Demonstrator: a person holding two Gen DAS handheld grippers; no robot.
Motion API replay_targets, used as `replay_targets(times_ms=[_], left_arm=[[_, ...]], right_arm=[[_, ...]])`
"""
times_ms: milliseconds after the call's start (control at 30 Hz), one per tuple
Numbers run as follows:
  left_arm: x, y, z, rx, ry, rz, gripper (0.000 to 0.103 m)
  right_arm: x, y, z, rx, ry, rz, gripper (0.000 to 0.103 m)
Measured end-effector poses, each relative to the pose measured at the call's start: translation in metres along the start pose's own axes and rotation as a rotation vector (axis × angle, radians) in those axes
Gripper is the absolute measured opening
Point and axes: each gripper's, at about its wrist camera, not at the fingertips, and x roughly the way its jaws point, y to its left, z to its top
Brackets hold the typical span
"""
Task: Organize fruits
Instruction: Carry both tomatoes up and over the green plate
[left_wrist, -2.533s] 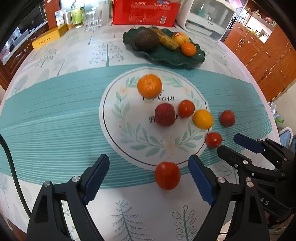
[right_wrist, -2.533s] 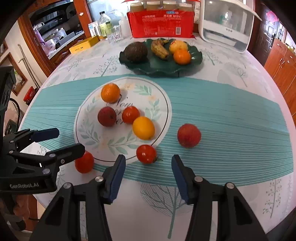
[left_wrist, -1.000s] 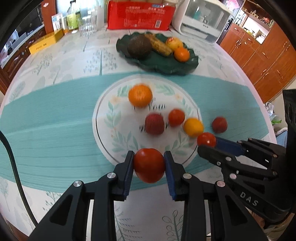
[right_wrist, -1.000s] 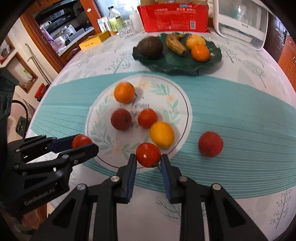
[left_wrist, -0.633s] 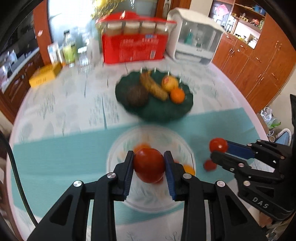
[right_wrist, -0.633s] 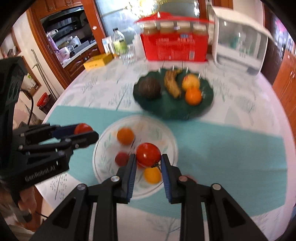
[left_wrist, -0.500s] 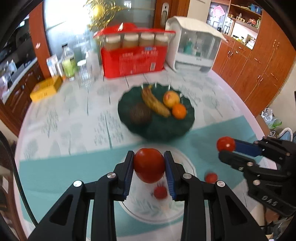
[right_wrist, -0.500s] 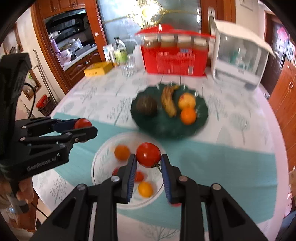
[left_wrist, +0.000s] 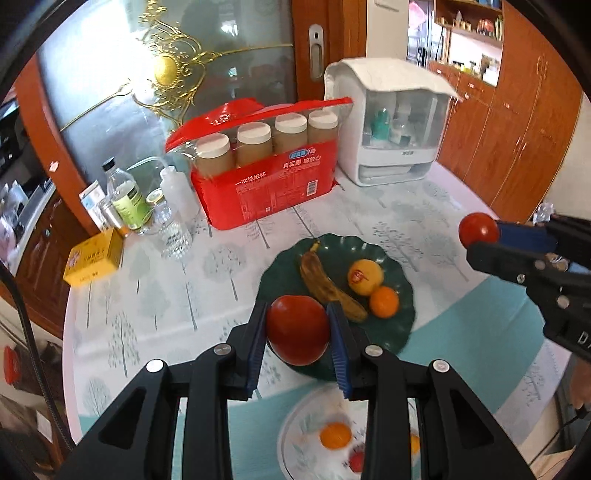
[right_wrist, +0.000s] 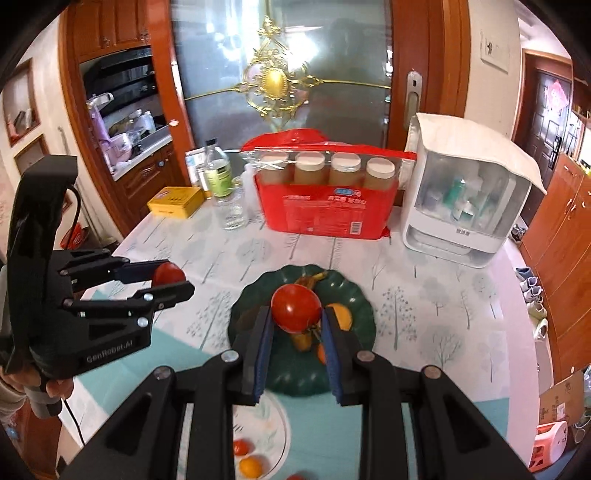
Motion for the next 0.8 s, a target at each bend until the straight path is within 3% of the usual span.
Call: replay_targets(times_ms=[167,367,800], left_arm=[[0.05,0.002,0.008,0.012,0.08,-0.017,0.031],[0.113,0.003,0.007,0.001,0.205,-0.045,0.031],[0.192,0.014,0.01,-0.102,0.304,-0.09,0.031]], right_arm=[[0.052,-0.016,0.001,0.06,0.088,0.008,0.027],[0.11,-0.023,-0.025,0.092,0.214,0.035,0.027],[0.183,-0.021,-0.07,0.114,0.386,0.113,0.027]])
